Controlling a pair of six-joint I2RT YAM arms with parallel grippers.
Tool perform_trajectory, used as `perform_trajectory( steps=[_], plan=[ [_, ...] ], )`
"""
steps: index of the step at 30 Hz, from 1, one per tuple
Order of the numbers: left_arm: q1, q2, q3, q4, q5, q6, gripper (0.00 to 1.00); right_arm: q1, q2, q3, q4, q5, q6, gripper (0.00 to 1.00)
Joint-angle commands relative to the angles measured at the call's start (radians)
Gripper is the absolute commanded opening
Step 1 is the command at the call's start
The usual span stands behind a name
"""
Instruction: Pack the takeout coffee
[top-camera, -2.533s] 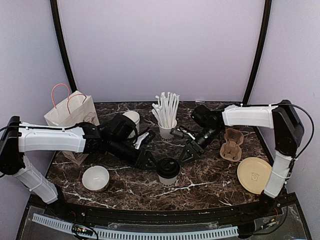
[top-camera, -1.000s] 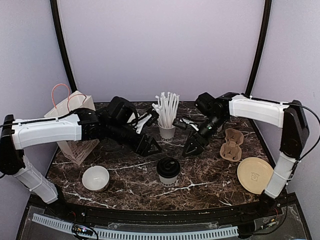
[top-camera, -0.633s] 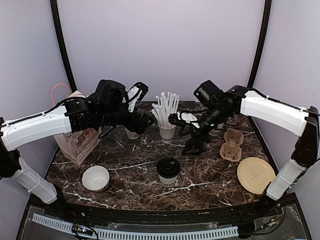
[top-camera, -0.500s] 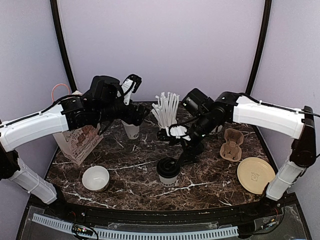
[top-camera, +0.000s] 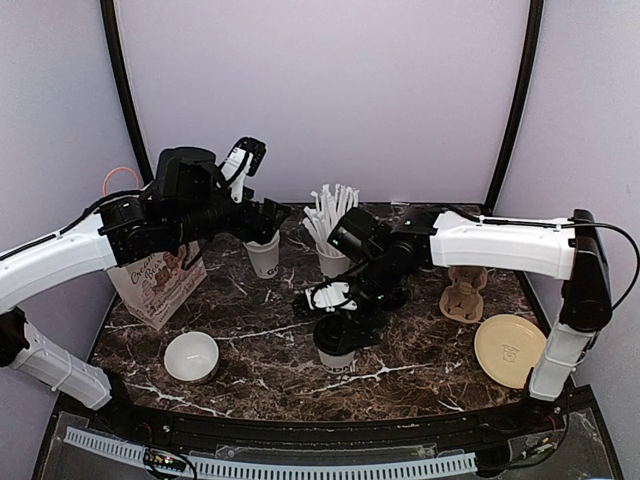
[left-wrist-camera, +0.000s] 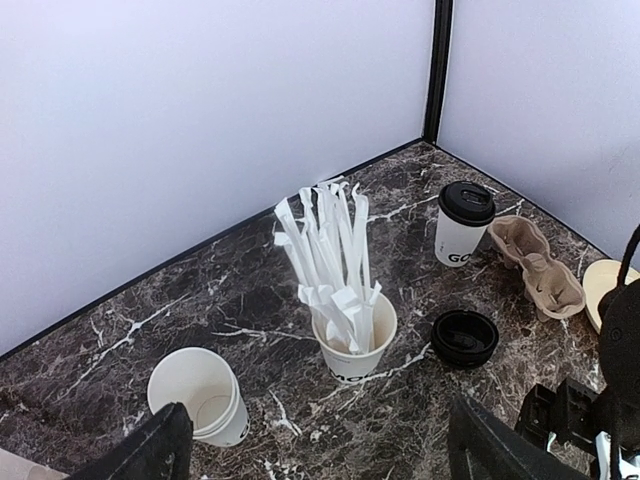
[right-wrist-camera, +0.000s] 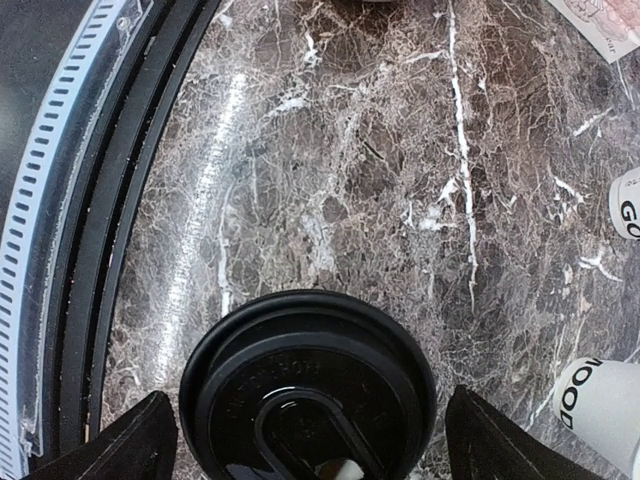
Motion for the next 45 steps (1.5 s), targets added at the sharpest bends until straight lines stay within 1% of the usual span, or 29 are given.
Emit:
perform_trajectory(
  steps=[1,3,7,16,24,26,30,37,41,45],
  plan=[
    [0.0,-0.035,-0.028,0.031,0.005,-0.006,0.91,0.008,0.019,0.044,-0.005,0.021,0.007,0.92],
    [0.001,-0.037,-0.028,0.032,0.011,-0.005,0.91,0.009,0.023,0.068,-0.023,0.026,0.008,0.91],
    [0.001,-0.036,-0.027,0.033,0.019,0.001,0.91,0.009,0.03,0.079,-0.043,0.065,0.004,0.93],
    [0.001,-0.037,-0.024,0.02,0.023,0.003,0.91,0.007,0.082,0.1,-0.116,0.046,-0.005,0.87],
    [0.001,-0.032,-0.03,0.019,0.031,-0.004,0.91,0.005,0.087,0.145,-0.162,0.049,0.011,0.68],
    [0.002,-0.032,-0.027,0.017,0.031,-0.001,0.91,-0.01,0.075,0.158,-0.177,0.047,0.019,0.66],
    [0.0,-0.042,-0.025,0.014,0.022,0.006,0.91,-0.089,0.032,0.17,-0.203,0.019,0.037,0.65],
    [0.001,-0.052,-0.027,0.007,0.016,0.013,0.91,-0.314,-0.036,0.189,-0.212,0.031,0.048,0.66],
    [0.002,-0.052,-0.022,0.005,0.028,0.009,0.91,-0.456,-0.024,0.251,-0.177,0.055,0.079,0.67],
    [0.001,-0.054,-0.011,-0.005,0.043,-0.001,0.91,-0.536,0.031,0.301,-0.144,0.11,0.1,0.67]
  ],
)
